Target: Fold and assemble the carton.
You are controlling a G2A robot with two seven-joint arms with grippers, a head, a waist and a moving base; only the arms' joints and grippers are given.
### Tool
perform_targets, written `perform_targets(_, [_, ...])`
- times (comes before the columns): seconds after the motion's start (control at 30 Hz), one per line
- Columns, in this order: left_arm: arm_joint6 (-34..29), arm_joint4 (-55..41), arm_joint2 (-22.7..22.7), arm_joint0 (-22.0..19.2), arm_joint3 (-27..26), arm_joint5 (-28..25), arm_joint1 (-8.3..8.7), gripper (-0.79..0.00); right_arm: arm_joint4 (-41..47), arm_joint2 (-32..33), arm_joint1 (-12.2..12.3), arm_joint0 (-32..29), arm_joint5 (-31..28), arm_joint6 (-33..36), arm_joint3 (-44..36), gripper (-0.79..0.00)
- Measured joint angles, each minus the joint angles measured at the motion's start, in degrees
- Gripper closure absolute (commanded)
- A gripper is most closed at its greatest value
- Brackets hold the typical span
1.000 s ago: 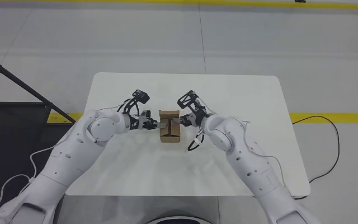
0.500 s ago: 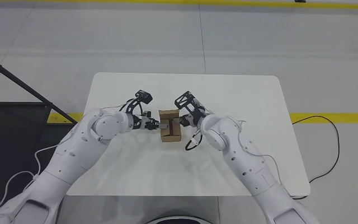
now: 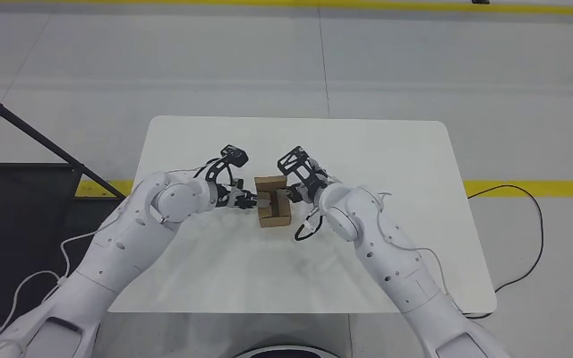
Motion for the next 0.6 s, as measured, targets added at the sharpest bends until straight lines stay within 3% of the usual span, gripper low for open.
perform_targets(0.37, [0.29, 0.57, -0.78, 0.45, -0.3, -0.79, -0.24, -0.785, -0.96, 1.41, 0.02, -1.31, -0.41, -2.47, -2.72, -0.785])
perform_targets(0.6, [0.35, 1.12, -1.22, 0.87, -0.89, -1.09, -0.34, -0.785, -0.16, 2.58, 0.2, -1.99, -3.65, -4.14, -4.3, -0.785])
